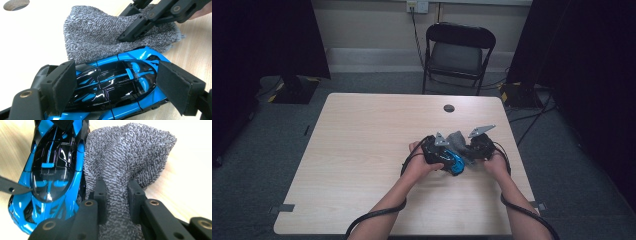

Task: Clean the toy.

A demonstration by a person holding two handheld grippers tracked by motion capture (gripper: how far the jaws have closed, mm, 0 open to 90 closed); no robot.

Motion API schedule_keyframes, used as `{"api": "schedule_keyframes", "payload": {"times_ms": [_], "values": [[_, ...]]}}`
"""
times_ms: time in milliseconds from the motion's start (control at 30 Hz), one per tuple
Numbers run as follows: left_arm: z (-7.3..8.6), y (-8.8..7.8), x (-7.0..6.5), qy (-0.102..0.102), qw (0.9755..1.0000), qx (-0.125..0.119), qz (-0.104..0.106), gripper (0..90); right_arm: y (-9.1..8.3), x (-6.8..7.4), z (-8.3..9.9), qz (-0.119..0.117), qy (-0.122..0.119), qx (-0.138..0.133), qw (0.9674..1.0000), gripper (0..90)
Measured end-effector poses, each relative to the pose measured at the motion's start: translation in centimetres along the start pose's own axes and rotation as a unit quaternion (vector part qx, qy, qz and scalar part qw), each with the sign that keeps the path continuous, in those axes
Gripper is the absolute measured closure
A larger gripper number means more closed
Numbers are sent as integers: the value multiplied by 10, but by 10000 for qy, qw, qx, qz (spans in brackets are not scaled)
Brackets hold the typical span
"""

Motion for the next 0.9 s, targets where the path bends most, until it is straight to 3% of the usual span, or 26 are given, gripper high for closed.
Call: {"api": "schedule_keyframes", "payload": {"times_ms": [500,900], "values": [[0,0,0,18,10000,-2,-2,163,-15,3,23,12,200,-117,9997,736],[0,0,-1,9,10000,29,-21,166,-30,13,49,-68,197,-214,9996,733]]}}
Point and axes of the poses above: each handheld gripper's, and its own axes: y roughly forward along the jaws, z roughly out of its underside, x roughly to its left, the point moved 9 cm from there along y, roughly forward along the jaws, and after that the axes turned 9 degrees about x, right-handed, at the moved point
